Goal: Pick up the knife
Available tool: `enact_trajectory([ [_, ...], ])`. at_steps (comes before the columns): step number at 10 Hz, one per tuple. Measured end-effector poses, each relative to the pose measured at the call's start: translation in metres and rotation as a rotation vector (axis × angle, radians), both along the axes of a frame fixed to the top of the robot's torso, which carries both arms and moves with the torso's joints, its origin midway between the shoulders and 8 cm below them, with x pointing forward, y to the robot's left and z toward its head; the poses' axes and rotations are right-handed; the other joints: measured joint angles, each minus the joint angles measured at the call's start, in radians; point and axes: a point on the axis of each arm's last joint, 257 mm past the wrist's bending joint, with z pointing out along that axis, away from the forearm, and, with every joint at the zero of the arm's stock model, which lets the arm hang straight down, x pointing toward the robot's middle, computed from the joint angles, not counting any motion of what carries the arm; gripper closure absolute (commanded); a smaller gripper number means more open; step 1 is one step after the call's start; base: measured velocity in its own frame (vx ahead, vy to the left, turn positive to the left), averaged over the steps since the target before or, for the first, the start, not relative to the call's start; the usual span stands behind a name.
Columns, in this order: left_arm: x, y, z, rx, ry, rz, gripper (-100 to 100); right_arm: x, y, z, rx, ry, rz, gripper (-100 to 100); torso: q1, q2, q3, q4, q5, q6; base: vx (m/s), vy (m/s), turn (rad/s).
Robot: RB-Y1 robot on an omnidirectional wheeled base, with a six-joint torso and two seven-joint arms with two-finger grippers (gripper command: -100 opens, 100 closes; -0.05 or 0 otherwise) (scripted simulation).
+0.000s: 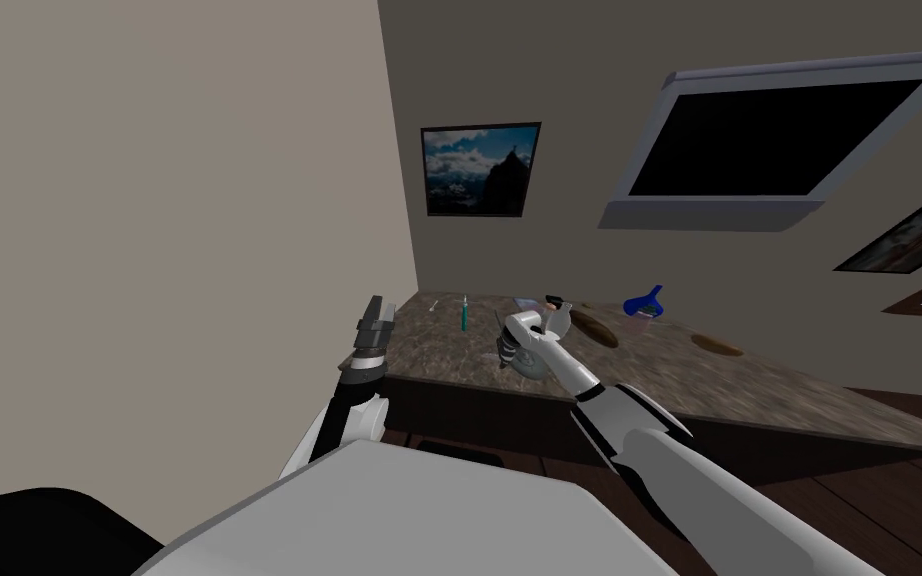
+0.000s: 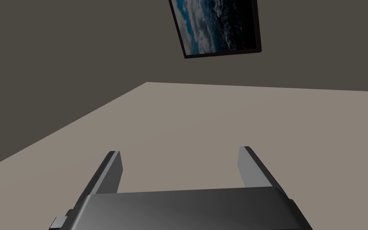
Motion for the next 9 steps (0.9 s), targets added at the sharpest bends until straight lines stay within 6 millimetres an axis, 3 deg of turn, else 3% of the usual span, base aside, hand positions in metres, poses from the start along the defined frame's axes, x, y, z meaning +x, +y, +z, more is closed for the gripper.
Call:
enact_trajectory([
  [1,0.0,0.0,0.0,0.0,0.0,0.0,0,0.0003,0.0002,-0.0007,0.001,-0.002,0.0,100,-0.001,0.001,0.0,0.0,0.0,0.0,0.0,0.0,0.0],
  [5,0.0,0.0,0.0,0.0,0.0,0.0,0,-0.0014,0.0003,-0.0014,0.0,0.004,0.003,100,-0.002,0.001,0.001,0.001,-0.001,0.0,0.0,0.0,0.0],
  [7,0.0,0.0,0.0,0.0,0.0,0.0,0,-0.0015,0.0002,-0.0015,-0.001,0.004,0.002,-100,-0.002,0.001,0.001,0.001,-0.001,0.0,0.004,0.007,0.025],
  [9,0.0,0.0,0.0,0.0,0.0,0.0,0,-0.004,0.0072,-0.0072,0.044,0.019,-0.009,-100,-0.001,0.0,0.0,0.0,-0.001,0.0,0.017,0.02,0.052],
])
